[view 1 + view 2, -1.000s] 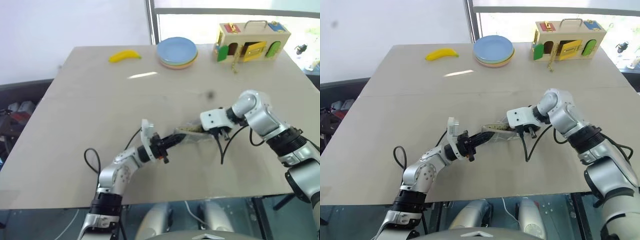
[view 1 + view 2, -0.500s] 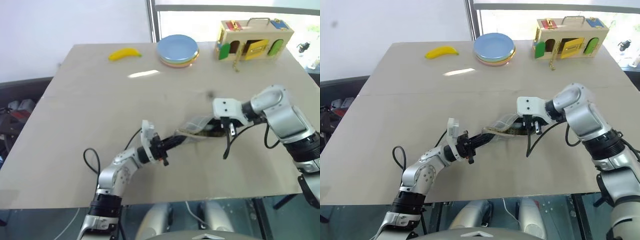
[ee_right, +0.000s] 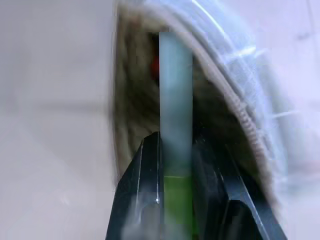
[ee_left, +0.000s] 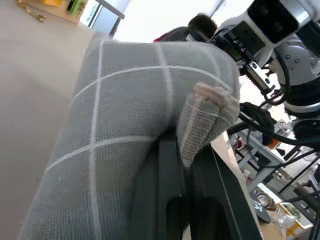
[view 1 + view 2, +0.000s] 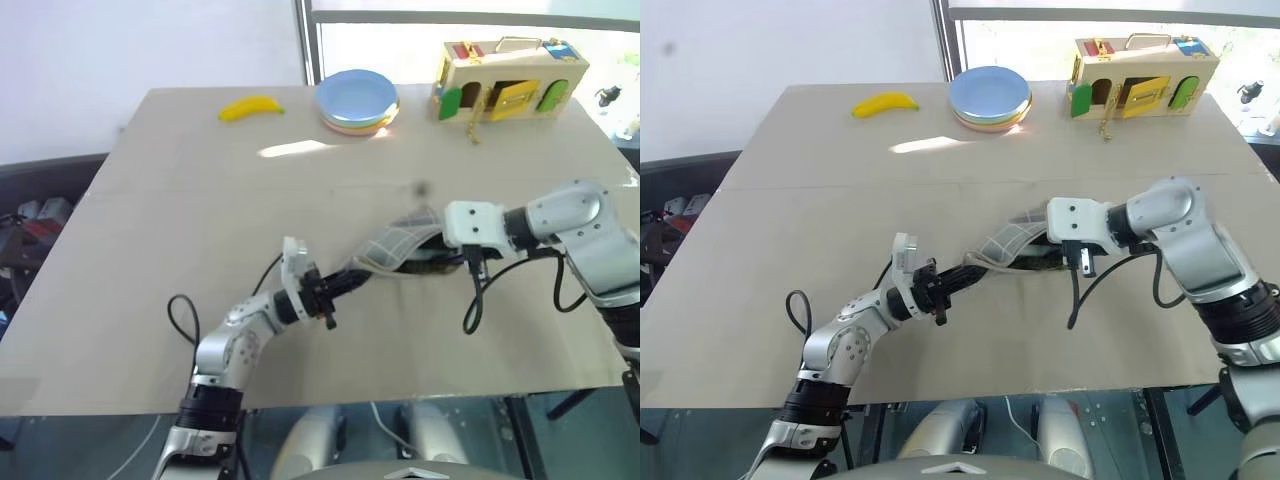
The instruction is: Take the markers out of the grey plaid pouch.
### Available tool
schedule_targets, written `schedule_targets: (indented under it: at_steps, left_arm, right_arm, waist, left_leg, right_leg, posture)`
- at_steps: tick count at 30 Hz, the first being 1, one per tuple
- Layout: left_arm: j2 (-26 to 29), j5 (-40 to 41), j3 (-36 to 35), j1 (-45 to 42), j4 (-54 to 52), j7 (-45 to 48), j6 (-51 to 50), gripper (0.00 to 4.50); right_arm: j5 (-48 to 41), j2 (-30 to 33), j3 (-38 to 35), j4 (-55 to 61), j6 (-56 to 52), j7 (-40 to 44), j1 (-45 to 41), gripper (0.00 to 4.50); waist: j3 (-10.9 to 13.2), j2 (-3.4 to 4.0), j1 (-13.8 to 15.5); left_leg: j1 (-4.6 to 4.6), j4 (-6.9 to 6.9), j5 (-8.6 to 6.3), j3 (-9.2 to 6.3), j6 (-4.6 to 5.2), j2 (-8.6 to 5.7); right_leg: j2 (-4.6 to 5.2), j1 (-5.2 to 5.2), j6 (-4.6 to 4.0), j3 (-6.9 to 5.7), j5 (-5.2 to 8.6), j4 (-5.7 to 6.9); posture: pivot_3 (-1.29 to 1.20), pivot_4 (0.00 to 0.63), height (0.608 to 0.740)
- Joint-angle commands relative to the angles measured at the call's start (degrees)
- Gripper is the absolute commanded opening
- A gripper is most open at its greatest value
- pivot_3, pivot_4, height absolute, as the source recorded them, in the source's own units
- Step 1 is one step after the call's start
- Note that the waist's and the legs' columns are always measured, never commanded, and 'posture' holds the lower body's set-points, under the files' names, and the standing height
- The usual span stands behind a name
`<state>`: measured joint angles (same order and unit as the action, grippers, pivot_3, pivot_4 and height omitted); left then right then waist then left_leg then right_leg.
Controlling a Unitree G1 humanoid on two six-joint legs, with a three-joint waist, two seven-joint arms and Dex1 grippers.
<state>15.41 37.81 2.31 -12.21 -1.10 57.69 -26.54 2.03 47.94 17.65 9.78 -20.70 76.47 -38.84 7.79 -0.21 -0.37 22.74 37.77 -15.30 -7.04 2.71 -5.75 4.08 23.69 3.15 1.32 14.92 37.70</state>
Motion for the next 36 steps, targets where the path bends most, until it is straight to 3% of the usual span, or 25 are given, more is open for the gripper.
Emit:
schedule_targets:
  at_steps: [1, 10, 21, 31, 36]
  left_arm:
    - [0.1, 1.0, -0.8, -1.6, -1.6, -0.1, -0.5, 0.0]
    - [0.2, 0.6, -1.5, -2.7, -0.7, -0.4, 0.0, 0.0]
    - [0.6, 0.3, -2.3, -2.7, -0.1, 0.1, 0.5, 0.0]
    - [0.3, 1.3, -2.1, -2.6, -0.1, 2.9, 0.4, 0.0]
    - [0.3, 2.0, -2.3, -2.5, -1.2, 4.6, 1.0, 0.0]
  right_arm:
    - [6.0, 1.4, 2.2, -3.0, 7.1, -3.1, -0.7, 0.27]
    - [2.6, 0.2, -0.2, -5.0, 13.4, -3.7, 0.0, 0.27]
    - [-11.1, -0.9, -9.2, -0.7, 11.3, -3.2, 1.8, 0.27]
    - [-27.3, -2.3, -19.1, 4.7, -5.7, -7.9, -3.6, 0.27]
    - [-25.7, 2.9, -21.5, -1.8, -8.9, -9.1, -5.9, 0.27]
  waist:
    - [0.0, 0.0, 0.0]
    - [0.0, 0.0, -0.1]
    - [0.0, -0.01, -0.1]
    - [0.0, -0.01, 0.0]
    - [0.0, -0.01, 0.2]
  left_leg:
    - [0.0, 0.02, 0.0, 0.01, 0.0, 0.0]
    - [0.0, 0.06, 0.0, 0.01, 0.0, 0.01]
    - [0.0, 0.07, 0.0, 0.01, 0.0, 0.01]
    - [0.01, 0.09, 0.0, -0.01, 0.0, 0.01]
    - [0.01, 0.09, 0.0, 0.0, 0.01, 0.0]
  right_leg:
    - [0.0, 0.0, 0.0, 0.0, 0.0, 0.03]
    - [-0.01, 0.0, 0.0, 0.01, 0.0, 0.05]
    - [-0.01, -0.01, 0.0, 0.01, 0.0, 0.05]
    - [0.0, -0.02, 0.0, 0.0, 0.0, 0.06]
    - [0.0, -0.02, 0.0, 0.01, 0.0, 0.06]
  posture:
    - [0.0, 0.15, 0.74]
    - [0.0, 0.15, 0.74]
    - [0.0, 0.15, 0.74]
    - [0.0, 0.15, 0.74]
    - [0.0, 0.15, 0.74]
